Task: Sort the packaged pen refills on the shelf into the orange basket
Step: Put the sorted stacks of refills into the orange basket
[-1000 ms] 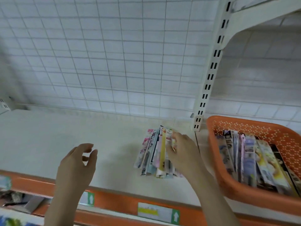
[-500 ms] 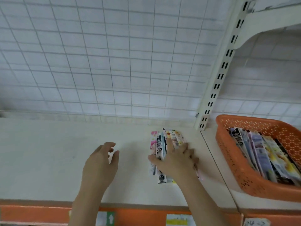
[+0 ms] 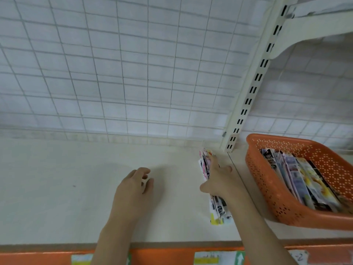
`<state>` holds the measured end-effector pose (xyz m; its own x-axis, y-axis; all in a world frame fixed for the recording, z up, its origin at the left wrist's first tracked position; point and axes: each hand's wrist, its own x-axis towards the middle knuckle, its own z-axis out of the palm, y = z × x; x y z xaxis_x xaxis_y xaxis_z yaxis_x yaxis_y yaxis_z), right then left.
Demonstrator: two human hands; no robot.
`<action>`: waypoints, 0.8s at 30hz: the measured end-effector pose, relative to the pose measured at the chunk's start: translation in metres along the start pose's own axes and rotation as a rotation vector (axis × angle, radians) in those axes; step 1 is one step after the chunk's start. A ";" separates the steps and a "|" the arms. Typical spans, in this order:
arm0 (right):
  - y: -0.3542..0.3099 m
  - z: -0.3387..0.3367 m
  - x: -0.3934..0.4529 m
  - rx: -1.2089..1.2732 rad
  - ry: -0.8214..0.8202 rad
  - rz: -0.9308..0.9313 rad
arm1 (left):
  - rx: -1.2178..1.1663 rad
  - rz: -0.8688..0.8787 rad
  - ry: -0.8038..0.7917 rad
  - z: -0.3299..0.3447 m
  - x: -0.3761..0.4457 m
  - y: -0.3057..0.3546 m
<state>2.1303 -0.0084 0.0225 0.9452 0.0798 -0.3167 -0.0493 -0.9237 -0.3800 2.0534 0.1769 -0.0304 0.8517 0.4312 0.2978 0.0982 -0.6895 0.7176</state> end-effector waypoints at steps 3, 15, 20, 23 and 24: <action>-0.004 -0.002 -0.008 -0.059 0.034 -0.047 | 0.005 0.015 -0.006 0.001 -0.001 0.002; -0.013 -0.003 -0.042 0.197 -0.184 -0.398 | 0.089 -0.005 -0.029 -0.004 -0.006 0.002; 0.005 -0.060 -0.055 0.370 -0.053 -0.510 | 0.209 -0.094 -0.050 0.003 -0.003 0.019; 0.032 -0.104 -0.060 0.479 0.074 -0.559 | 0.220 -0.140 -0.048 0.014 -0.006 0.036; 0.044 -0.118 -0.061 0.487 0.120 -0.552 | 0.218 -0.137 -0.047 0.020 -0.010 0.042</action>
<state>2.1087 -0.0981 0.1275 0.9012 0.4168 0.1183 0.3317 -0.4881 -0.8073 2.0599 0.1317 -0.0156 0.8451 0.5053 0.1745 0.3184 -0.7380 0.5949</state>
